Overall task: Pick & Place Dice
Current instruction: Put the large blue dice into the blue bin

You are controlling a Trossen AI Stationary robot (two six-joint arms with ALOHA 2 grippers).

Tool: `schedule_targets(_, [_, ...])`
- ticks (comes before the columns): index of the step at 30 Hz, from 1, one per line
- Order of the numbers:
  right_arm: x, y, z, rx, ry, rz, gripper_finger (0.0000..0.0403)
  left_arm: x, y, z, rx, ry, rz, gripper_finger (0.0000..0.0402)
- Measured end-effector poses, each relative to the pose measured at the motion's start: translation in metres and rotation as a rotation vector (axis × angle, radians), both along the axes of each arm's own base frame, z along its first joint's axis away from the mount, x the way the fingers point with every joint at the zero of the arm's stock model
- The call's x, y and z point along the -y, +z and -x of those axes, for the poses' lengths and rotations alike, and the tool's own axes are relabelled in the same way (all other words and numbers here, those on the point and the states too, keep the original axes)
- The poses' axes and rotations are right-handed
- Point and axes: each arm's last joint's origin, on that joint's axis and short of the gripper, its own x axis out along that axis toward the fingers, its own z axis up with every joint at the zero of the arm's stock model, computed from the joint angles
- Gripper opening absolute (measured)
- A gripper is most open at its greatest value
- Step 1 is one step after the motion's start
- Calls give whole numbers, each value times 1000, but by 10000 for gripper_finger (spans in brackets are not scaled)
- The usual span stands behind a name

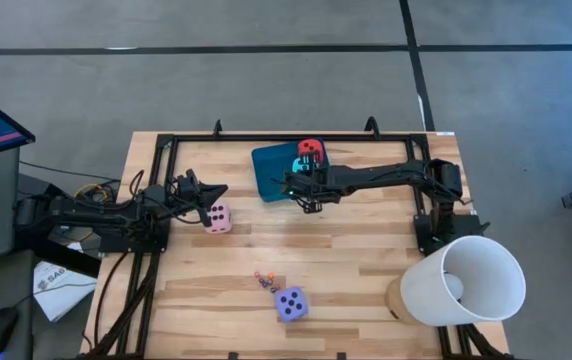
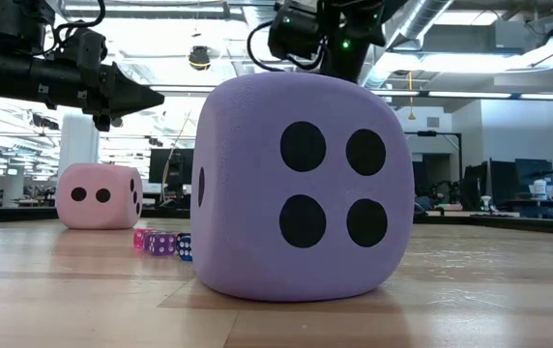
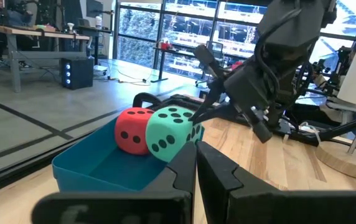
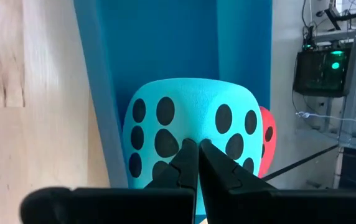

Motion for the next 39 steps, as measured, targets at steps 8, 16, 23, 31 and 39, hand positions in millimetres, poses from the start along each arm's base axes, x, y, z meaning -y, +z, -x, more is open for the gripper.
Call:
schedule_targets(8, [4, -8, 5, -34, -8, -2, 0, 0, 0, 0, 0, 0, 0, 6])
schedule_targets(16, [7, -8, 6, -36, -16, -4, 27, 0, 0, 0, 0, 0, 0, 6])
schedule_targets(23, [6, -8, 6, -36, -14, -4, 90, 0, 0, 0, 0, 0, 0, 6])
schedule_targets(31, [5, -8, 6, -36, -11, -4, 110, 0, 0, 0, 0, 0, 0, 6])
schedule_targets(39, [-3, -7, 2, -5, 12, -2, 99, 0, 0, 0, 0, 0, 0, 6])
